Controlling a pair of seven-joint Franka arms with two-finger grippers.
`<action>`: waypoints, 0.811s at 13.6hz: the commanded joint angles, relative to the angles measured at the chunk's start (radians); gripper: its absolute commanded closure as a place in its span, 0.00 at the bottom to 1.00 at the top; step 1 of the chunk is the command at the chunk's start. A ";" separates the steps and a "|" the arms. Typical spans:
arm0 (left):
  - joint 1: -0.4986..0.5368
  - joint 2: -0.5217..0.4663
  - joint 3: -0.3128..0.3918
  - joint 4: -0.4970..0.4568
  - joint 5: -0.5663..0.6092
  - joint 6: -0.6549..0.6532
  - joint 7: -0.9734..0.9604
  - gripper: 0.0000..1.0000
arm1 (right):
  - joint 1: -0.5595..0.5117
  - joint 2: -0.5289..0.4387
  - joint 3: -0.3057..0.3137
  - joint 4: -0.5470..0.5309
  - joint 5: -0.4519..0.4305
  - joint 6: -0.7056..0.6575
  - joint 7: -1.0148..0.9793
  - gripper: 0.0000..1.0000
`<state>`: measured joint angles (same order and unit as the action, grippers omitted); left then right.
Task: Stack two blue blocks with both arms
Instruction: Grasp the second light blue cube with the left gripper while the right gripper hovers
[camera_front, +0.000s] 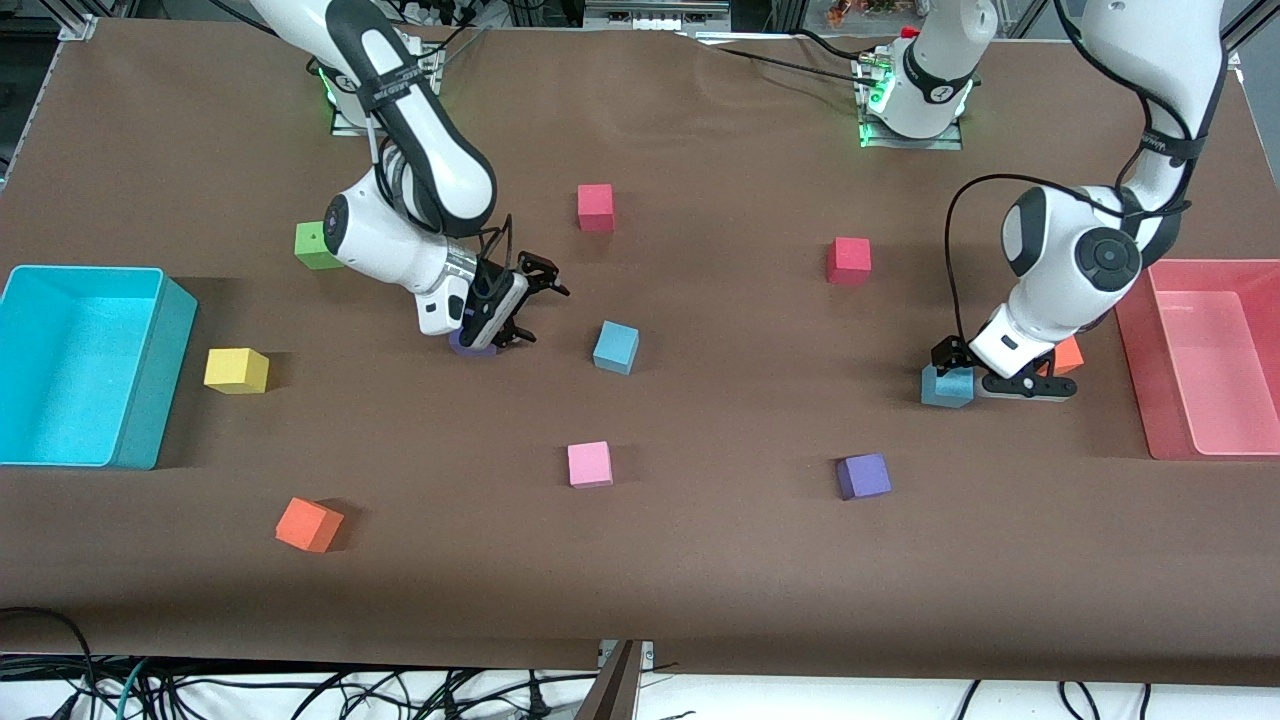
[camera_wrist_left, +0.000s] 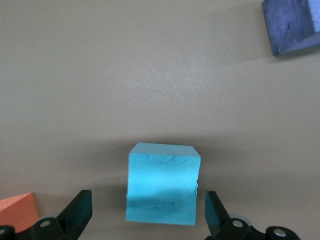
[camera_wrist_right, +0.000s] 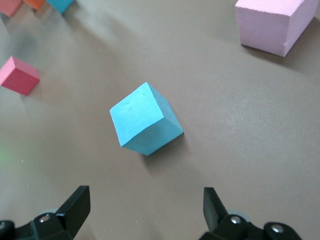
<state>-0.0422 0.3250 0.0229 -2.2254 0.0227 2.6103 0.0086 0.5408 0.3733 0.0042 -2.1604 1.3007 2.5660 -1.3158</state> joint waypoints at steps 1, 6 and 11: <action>-0.015 0.037 0.005 0.018 0.011 0.039 0.005 0.01 | -0.009 0.035 0.020 0.002 0.238 0.023 -0.283 0.00; -0.033 0.077 0.005 0.018 0.008 0.073 0.004 0.33 | -0.005 0.127 0.074 0.074 0.509 0.033 -0.529 0.00; -0.033 0.013 0.005 0.023 0.010 0.047 -0.001 1.00 | 0.002 0.174 0.077 0.126 0.480 0.043 -0.574 0.00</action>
<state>-0.0690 0.3866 0.0228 -2.2107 0.0227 2.6771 0.0087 0.5432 0.5258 0.0693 -2.0649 1.7816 2.5843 -1.8636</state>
